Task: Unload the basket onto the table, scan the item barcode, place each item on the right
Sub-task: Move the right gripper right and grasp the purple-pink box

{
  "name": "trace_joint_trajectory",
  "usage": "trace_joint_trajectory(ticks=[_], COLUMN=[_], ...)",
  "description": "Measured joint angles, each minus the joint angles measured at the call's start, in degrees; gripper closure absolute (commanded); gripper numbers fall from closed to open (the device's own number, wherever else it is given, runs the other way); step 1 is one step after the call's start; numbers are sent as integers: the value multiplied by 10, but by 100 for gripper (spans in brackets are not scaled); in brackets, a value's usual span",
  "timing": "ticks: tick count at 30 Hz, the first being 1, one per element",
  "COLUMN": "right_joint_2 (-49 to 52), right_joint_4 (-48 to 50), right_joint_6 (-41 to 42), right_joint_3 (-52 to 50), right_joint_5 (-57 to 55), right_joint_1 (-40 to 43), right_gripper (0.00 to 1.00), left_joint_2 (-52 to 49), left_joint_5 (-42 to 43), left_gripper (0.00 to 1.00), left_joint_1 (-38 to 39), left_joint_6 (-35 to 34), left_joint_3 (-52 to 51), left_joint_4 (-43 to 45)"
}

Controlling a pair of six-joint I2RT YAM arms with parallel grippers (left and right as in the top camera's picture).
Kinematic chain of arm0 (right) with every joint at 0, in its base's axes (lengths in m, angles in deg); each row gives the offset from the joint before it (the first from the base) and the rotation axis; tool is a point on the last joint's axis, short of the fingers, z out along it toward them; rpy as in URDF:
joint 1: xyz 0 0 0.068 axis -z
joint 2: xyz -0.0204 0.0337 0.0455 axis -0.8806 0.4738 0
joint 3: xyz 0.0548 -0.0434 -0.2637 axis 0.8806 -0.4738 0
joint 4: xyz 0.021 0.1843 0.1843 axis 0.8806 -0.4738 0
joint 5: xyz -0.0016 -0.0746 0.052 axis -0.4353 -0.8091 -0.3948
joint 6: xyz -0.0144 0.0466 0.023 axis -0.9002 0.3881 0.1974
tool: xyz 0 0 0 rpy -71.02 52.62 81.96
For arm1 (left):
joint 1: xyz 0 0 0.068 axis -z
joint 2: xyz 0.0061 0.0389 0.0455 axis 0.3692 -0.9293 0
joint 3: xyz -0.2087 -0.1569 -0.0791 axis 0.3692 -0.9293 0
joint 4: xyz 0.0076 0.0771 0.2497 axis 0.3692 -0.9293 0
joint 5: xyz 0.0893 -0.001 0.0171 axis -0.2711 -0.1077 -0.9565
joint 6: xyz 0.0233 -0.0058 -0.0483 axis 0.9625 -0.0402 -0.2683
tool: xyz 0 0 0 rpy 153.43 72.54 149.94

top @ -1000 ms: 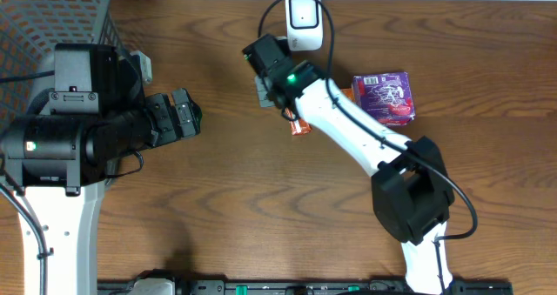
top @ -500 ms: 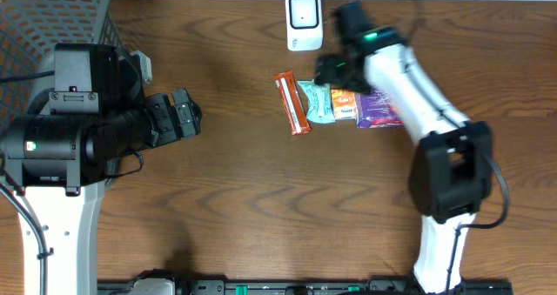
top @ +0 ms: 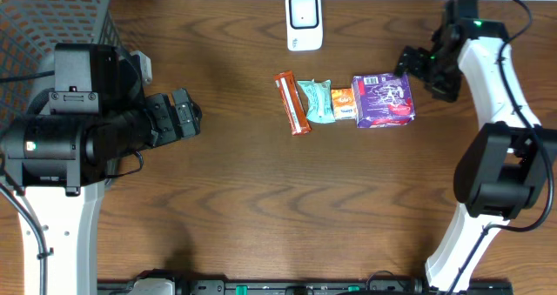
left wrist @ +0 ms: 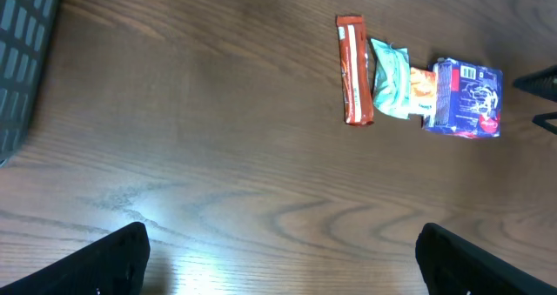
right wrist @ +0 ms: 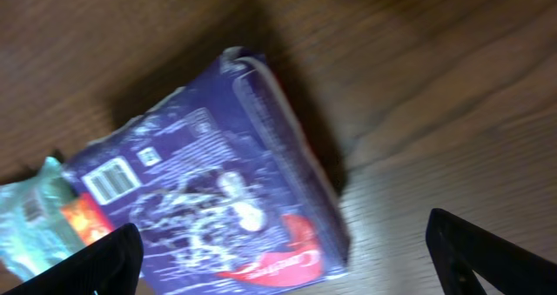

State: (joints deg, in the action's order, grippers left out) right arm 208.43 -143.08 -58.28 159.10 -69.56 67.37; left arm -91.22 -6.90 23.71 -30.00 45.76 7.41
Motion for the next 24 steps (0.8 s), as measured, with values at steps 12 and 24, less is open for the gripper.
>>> trace_joint_trajectory(ticks=[12, 24], right_joint_2=[-2, -16], right_joint_4=[104, 194], right_joint_6=[-112, -125], right_joint_3=[-101, -212], right_joint_5=[108, 208], right_joint_1=[33, 46], right_gripper=[20, 99], left_joint_2=[0, 0], left_joint_5=[0, 0], left_gripper=[2, 2], left_joint_1=[0, 0], left_joint_6=[0, 0], left_joint_3=[0, 0], left_joint_4=[0, 0])
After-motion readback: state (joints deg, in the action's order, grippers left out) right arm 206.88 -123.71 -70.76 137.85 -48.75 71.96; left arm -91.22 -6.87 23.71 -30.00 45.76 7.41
